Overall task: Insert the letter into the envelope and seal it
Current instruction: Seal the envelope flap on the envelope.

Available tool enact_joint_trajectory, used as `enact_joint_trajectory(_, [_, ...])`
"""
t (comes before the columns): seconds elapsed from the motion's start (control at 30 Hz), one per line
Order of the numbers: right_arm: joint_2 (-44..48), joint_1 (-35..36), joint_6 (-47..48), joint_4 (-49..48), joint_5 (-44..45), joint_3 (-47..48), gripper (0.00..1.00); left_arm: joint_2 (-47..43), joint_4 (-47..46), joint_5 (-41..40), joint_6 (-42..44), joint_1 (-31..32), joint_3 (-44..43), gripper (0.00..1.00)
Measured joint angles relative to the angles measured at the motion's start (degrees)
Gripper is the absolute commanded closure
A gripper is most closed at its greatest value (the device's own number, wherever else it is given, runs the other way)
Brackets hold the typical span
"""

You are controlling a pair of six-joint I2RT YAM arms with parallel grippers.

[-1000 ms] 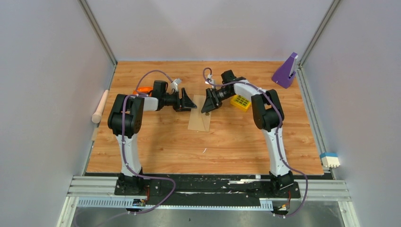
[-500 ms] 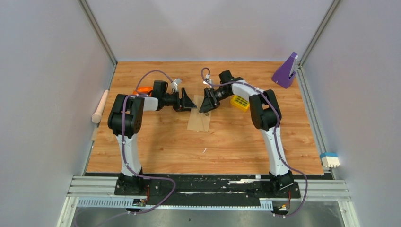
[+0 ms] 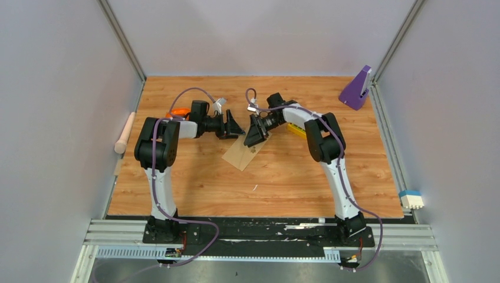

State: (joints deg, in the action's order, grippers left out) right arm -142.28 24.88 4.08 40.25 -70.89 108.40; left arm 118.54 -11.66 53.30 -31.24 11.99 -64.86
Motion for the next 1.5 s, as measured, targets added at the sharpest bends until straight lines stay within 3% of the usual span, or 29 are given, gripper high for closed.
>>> enact_joint_trajectory(0.33, [-0.1,0.1,-0.3,0.0,-0.2,0.0,0.29,0.0,0.0,0.3,-0.2,-0.2,0.0,0.16])
enact_joint_trajectory(0.53, [-0.1,0.1,-0.4,-0.2,-0.2,-0.2,0.28,-0.7,-3.5,3.0,-4.5,-2.0,2.0,0.16])
enact_joint_trajectory(0.87, [-0.1,0.1,-0.4,-0.5,-1.0,-0.5,0.29,0.3,-39.2,14.8,-31.1,-2.5,7.0,0.2])
enact_joint_trajectory(1.07, [-0.1,0.1,-0.3,-0.5,-1.2,-0.8,0.31,0.3,-45.6,17.1,-34.6,-1.1,10.9,0.55])
enact_joint_trajectory(1.13, [-0.2,0.1,-0.3,-0.4,-1.2,-0.8,0.31,0.3,-45.5,17.3,-34.3,-0.9,11.6,0.85])
enact_joint_trajectory(1.2, [-0.2,0.1,-0.3,-0.4,-1.2,-0.8,0.31,0.3,-45.5,17.4,-33.8,-0.9,12.1,0.99])
enact_joint_trajectory(1.4, [-0.2,0.1,-0.3,-0.4,-1.2,-0.8,0.31,-0.4,-41.5,17.9,-29.2,-0.6,14.2,1.0])
enact_joint_trajectory(1.5, [-0.2,0.0,-0.1,-0.4,-1.3,-0.8,0.31,-1.9,-25.2,15.2,-17.4,0.3,12.7,1.0])
